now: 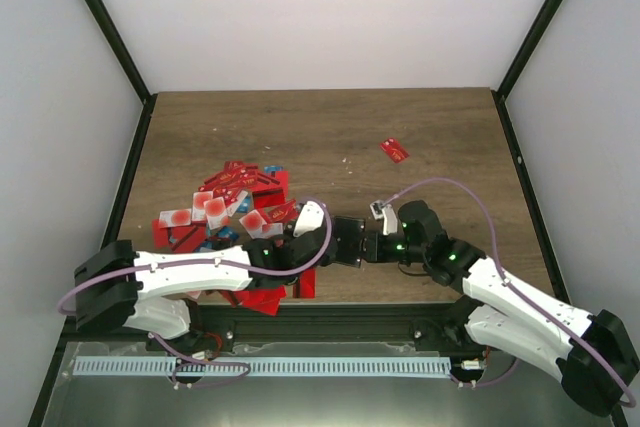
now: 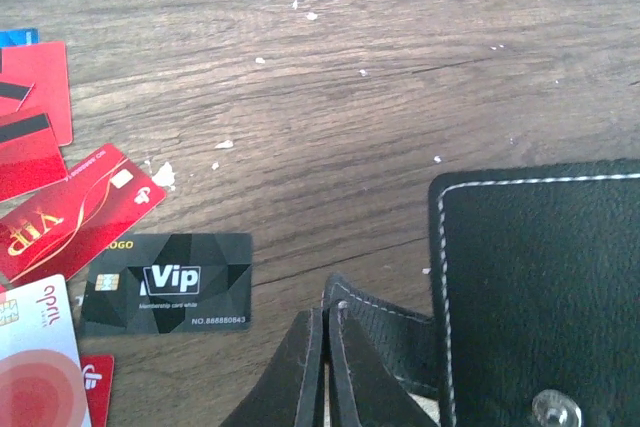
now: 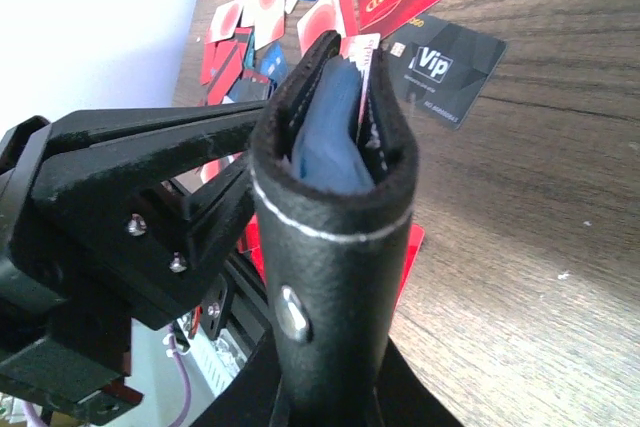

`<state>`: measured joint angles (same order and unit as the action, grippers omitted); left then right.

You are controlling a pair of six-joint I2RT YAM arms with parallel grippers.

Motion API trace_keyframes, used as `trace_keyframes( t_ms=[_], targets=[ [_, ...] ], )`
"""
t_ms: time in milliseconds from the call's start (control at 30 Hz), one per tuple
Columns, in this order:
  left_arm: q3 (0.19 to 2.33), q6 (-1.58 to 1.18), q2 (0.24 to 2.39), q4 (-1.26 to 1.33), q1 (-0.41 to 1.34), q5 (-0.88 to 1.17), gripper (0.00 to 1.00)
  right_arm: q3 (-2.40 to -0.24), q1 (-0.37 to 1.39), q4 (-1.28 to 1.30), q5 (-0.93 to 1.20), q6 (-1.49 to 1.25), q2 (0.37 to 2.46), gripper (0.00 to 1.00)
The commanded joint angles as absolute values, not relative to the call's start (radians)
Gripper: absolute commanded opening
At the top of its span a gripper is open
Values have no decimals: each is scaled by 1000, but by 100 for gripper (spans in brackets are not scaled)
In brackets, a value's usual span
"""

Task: Put the credit cards into the card holder

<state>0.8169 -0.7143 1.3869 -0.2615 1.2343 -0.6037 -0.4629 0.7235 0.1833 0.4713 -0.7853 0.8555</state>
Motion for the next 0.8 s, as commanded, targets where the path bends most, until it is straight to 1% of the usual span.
trace_keyframes(
  t_ms=[0, 100, 300, 433, 467, 633, 733, 767],
  targets=[
    [770, -747, 1327, -274, 1210, -638, 4, -483, 729, 230, 415, -784, 843, 1],
    [722, -736, 1289, -199, 1204, -568, 4, -464, 728, 251, 366, -791, 853, 1],
    [660, -740, 1273, -97, 1203, -444, 4, -375, 728, 220, 311, -848, 903, 6],
    [610, -757, 1295, -13, 1203, -369, 4, -318, 727, 167, 296, -883, 944, 12],
    [603, -763, 1303, 2, 1203, -358, 4, -308, 727, 159, 288, -890, 957, 14],
    [589, -792, 1342, 47, 1203, -314, 4, -298, 727, 179, 216, -893, 984, 24],
    [588, -802, 1348, 62, 1203, -298, 4, -310, 727, 220, 186, -876, 972, 55],
    [586, -806, 1350, 67, 1203, -294, 4, -319, 727, 239, 176, -870, 970, 66]
  ],
)
